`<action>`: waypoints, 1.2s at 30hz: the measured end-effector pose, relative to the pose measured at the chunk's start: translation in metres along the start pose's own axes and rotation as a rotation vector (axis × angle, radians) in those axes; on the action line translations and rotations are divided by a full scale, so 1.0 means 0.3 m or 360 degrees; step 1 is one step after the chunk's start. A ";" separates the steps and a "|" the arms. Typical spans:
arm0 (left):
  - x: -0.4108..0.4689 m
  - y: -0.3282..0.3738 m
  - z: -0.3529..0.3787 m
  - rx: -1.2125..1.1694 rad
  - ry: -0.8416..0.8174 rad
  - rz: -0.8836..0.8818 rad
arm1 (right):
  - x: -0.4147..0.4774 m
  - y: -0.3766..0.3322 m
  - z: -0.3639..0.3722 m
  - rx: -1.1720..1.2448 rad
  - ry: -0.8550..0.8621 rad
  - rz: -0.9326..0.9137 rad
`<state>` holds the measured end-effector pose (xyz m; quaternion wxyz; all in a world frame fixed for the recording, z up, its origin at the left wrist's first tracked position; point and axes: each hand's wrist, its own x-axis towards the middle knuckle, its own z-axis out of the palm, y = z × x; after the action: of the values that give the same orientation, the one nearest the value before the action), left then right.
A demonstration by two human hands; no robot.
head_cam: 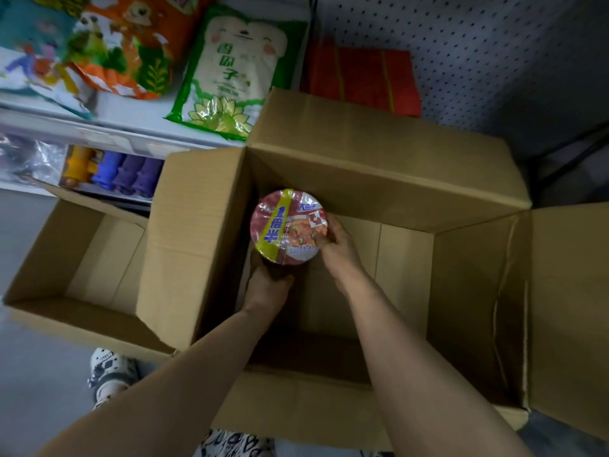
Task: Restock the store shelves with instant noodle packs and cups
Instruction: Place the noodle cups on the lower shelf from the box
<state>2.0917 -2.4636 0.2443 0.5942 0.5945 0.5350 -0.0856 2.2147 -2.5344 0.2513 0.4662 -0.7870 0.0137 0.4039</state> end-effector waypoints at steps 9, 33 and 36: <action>-0.009 0.046 0.077 0.0169 -0.0230 0.0249 | -0.062 0.151 -0.178 0.0207 0.0447 0.0379; -0.267 0.335 -0.120 -0.0255 -0.0615 0.0483 | -0.484 -0.104 -0.278 0.0822 0.0335 0.0061; -0.333 0.401 -0.191 -0.0239 -0.0570 0.0573 | -0.565 -0.176 -0.265 0.0773 0.0243 0.0008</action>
<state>2.1087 -2.4377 0.4080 0.7274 0.6098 0.3118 -0.0424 2.1711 -2.6238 0.4184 0.6382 -0.6801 0.1473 0.3294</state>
